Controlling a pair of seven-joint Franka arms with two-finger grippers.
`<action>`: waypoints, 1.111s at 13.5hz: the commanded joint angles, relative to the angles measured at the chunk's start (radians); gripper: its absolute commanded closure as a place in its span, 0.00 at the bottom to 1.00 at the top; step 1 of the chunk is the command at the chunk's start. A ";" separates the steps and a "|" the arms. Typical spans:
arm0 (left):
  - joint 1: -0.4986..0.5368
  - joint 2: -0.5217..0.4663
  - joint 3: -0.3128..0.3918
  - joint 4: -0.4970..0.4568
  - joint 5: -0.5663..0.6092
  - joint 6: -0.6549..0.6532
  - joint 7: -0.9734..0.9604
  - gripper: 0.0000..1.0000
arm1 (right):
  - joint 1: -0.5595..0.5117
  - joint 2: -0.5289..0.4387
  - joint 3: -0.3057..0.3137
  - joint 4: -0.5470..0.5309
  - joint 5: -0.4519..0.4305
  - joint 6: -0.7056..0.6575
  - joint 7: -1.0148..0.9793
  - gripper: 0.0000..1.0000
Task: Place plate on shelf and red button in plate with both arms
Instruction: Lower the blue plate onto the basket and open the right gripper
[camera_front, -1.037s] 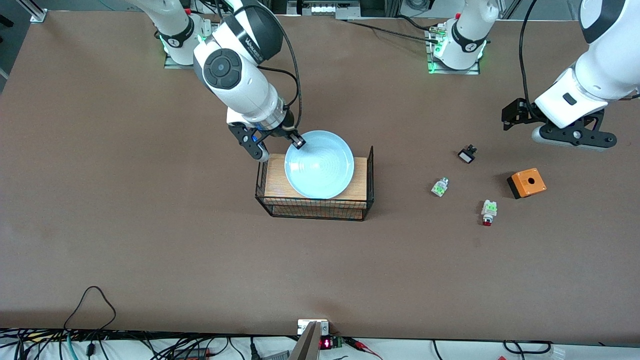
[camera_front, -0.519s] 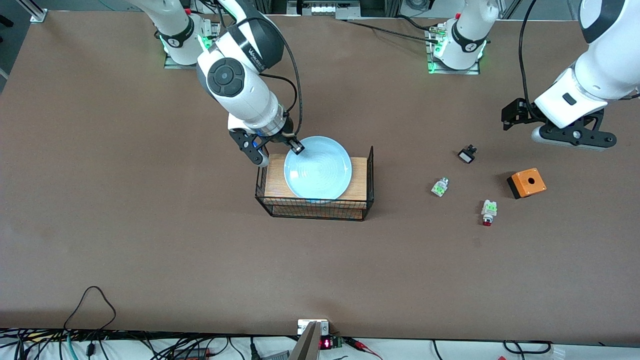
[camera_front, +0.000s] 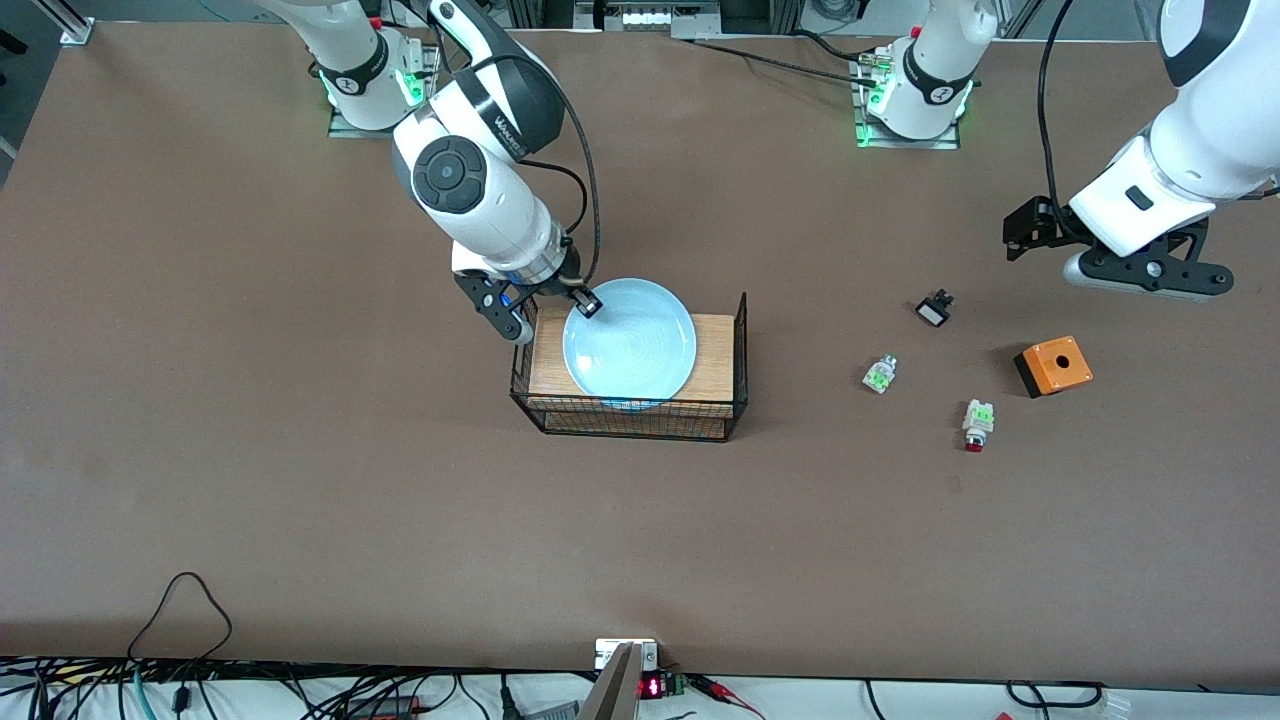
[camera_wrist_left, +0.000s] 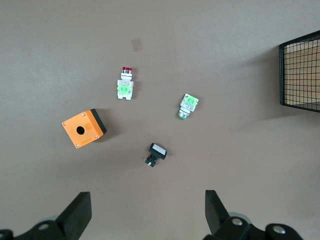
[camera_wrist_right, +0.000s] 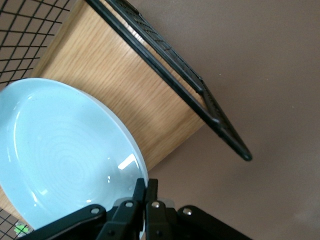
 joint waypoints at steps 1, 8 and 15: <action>0.002 -0.001 -0.005 0.024 0.023 -0.022 -0.008 0.00 | 0.012 0.006 -0.016 0.007 -0.014 0.026 0.004 0.98; 0.003 -0.001 -0.002 0.022 0.023 -0.022 -0.008 0.00 | 0.028 -0.020 -0.032 0.016 -0.024 0.013 0.001 0.00; 0.003 0.004 0.005 0.024 0.023 -0.021 -0.008 0.00 | 0.019 -0.135 -0.061 0.093 -0.115 -0.179 -0.067 0.00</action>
